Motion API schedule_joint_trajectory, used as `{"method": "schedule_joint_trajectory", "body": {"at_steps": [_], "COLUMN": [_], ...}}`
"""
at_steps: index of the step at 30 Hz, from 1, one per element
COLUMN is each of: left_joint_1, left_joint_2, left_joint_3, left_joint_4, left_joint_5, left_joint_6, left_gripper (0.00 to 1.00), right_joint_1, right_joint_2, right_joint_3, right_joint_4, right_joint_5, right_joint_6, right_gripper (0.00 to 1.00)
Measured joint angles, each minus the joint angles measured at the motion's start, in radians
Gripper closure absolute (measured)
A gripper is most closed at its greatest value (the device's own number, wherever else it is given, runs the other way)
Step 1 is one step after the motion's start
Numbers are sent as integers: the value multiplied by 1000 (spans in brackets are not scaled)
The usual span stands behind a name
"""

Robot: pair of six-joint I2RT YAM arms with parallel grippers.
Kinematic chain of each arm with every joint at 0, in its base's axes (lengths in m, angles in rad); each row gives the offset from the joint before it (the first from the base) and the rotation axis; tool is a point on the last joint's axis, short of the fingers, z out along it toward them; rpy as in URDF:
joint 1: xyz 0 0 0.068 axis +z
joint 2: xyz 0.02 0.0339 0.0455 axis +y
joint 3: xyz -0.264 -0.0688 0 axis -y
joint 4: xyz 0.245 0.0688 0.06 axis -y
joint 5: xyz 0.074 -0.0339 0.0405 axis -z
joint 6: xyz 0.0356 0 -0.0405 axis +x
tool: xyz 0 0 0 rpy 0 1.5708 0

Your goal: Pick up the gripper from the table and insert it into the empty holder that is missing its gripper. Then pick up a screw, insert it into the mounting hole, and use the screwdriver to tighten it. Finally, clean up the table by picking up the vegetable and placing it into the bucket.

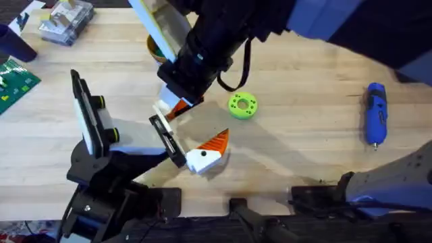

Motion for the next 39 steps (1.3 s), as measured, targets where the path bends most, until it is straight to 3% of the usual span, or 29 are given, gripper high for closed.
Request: {"method": "schedule_joint_trajectory", "body": {"at_steps": [39], "left_joint_1": [0], "left_joint_2": [0], "left_joint_3": [0], "left_joint_4": [0], "left_joint_5": [-3], "left_joint_6": [-8], "left_gripper": [9], "right_joint_1": [2], "right_joint_2": [28], "right_joint_3": [0], "right_joint_4": [41], "right_joint_5": [9], "right_joint_6": [0], "right_gripper": [988]}}
